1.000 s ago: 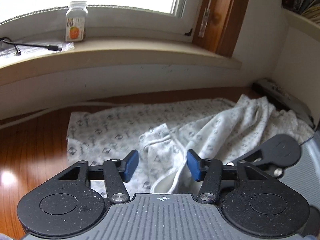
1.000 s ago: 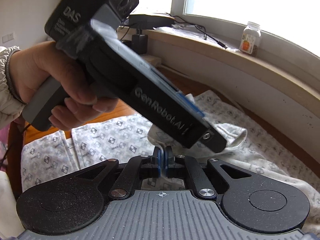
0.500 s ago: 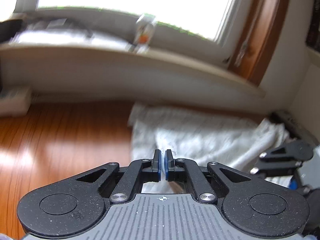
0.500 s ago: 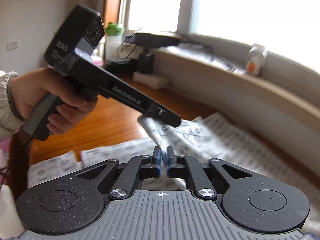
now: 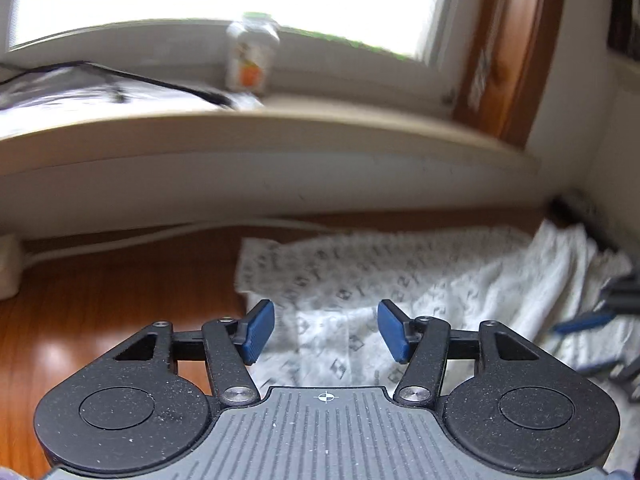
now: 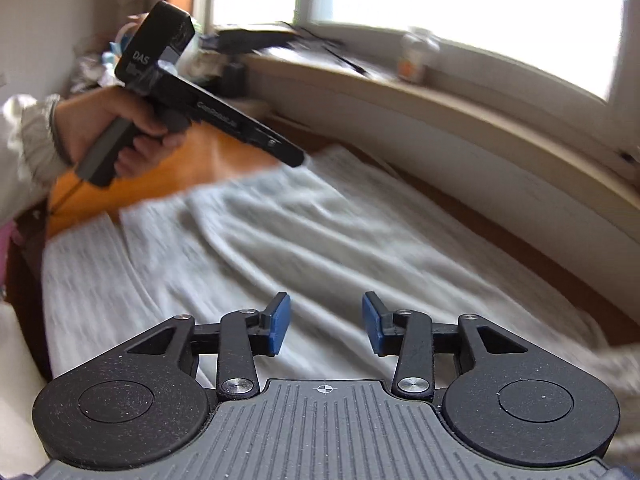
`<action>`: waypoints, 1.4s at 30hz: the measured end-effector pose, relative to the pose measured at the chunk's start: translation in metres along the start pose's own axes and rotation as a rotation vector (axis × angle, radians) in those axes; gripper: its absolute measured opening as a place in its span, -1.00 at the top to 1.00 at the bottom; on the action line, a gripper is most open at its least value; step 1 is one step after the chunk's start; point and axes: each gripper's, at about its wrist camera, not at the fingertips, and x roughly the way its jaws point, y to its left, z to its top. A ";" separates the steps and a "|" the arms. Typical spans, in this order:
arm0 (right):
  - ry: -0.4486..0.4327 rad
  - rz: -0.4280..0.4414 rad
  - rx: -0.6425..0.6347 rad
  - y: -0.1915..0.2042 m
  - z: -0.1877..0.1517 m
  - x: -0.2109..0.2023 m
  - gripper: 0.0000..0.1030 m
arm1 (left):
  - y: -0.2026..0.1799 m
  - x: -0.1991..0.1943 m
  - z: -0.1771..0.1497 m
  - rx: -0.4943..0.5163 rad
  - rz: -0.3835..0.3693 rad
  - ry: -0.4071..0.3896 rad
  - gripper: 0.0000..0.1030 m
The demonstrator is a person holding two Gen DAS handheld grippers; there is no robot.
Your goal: Fold clothes
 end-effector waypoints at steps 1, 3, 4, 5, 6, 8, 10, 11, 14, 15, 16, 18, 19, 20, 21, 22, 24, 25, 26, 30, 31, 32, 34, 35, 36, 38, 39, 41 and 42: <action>0.011 -0.014 0.007 -0.007 -0.006 -0.004 0.20 | -0.003 0.007 0.001 0.026 0.007 0.017 -0.22; 0.031 -0.043 0.015 -0.019 -0.016 -0.008 0.20 | -0.009 0.021 0.002 0.077 0.021 0.052 -0.26; 0.039 -0.049 0.017 -0.025 -0.019 -0.008 0.20 | -0.010 0.023 0.001 0.082 0.018 0.054 -0.26; 0.043 -0.054 0.022 -0.029 -0.022 -0.007 0.20 | -0.010 0.025 0.000 0.088 0.015 0.056 -0.26; 0.044 -0.058 0.029 -0.034 -0.024 -0.005 0.20 | -0.011 0.027 -0.001 0.093 0.012 0.057 -0.25; 0.036 -0.046 0.055 -0.042 -0.026 -0.004 0.20 | -0.009 0.027 -0.001 0.083 0.015 0.048 -0.12; 0.031 -0.026 0.074 -0.045 -0.026 -0.003 0.22 | -0.007 0.026 -0.001 0.072 0.018 0.039 0.30; 0.029 -0.017 0.081 -0.045 -0.026 -0.003 0.43 | -0.006 0.024 -0.001 0.064 0.021 0.028 0.52; 0.007 -0.017 0.075 -0.044 -0.025 -0.008 0.95 | -0.002 0.018 -0.002 0.041 0.032 -0.005 0.73; -0.006 -0.016 0.074 -0.043 -0.024 -0.012 0.97 | -0.001 0.013 0.000 0.031 0.051 -0.027 0.73; -0.023 -0.013 0.074 -0.043 -0.023 -0.017 0.97 | 0.004 0.005 0.001 0.005 0.050 -0.061 0.73; -0.058 -0.003 0.076 -0.042 -0.020 -0.030 0.97 | 0.012 -0.011 0.003 -0.056 0.042 -0.112 0.74; -0.072 0.012 0.080 -0.041 -0.019 -0.037 0.97 | 0.012 -0.013 0.003 -0.050 0.064 -0.111 0.74; -0.066 0.038 0.083 -0.040 -0.020 -0.040 0.97 | 0.012 -0.014 0.004 -0.045 0.086 -0.110 0.72; -0.046 0.067 0.083 -0.038 -0.021 -0.040 0.97 | 0.012 -0.015 0.004 -0.040 0.109 -0.108 0.72; -0.026 0.096 0.082 -0.035 -0.022 -0.041 0.96 | 0.012 -0.011 0.004 -0.035 0.121 -0.081 0.68; 0.003 0.087 0.051 -0.027 -0.028 -0.039 0.85 | 0.011 -0.005 0.005 -0.022 0.156 -0.047 0.40; 0.004 0.078 0.055 -0.027 -0.032 -0.041 0.84 | 0.010 -0.003 0.005 -0.015 0.179 -0.041 0.10; -0.002 0.066 0.068 -0.031 -0.035 -0.045 0.75 | 0.009 -0.002 0.006 -0.009 0.201 -0.035 -0.15; -0.024 0.016 0.121 -0.046 -0.048 -0.062 0.24 | -0.004 -0.002 0.015 -0.012 0.156 -0.070 -0.50; -0.030 -0.006 0.138 -0.052 -0.052 -0.067 0.23 | -0.009 -0.001 0.019 -0.005 0.143 -0.076 -0.51; -0.034 -0.036 0.160 -0.061 -0.056 -0.073 0.18 | -0.018 0.001 0.022 0.005 0.127 -0.080 -0.54; -0.046 -0.098 0.214 -0.079 -0.068 -0.085 0.13 | -0.036 0.008 0.028 0.022 0.090 -0.083 -0.57; -0.051 -0.131 0.244 -0.089 -0.076 -0.092 0.13 | -0.045 0.013 0.032 0.034 0.068 -0.083 -0.58; -0.054 -0.167 0.270 -0.099 -0.082 -0.097 0.13 | -0.054 0.019 0.036 0.045 0.047 -0.082 -0.58; -0.055 -0.246 0.318 -0.116 -0.095 -0.107 0.13 | -0.075 0.035 0.043 0.064 0.015 -0.074 -0.58; -0.054 -0.279 0.343 -0.124 -0.101 -0.111 0.13 | -0.086 0.043 0.047 0.073 0.000 -0.069 -0.58; -0.050 -0.330 0.393 -0.141 -0.114 -0.115 0.13 | -0.108 0.061 0.055 0.093 -0.029 -0.055 -0.58; -0.052 -0.350 0.415 -0.149 -0.120 -0.116 0.13 | -0.117 0.070 0.057 0.104 -0.048 -0.045 -0.58</action>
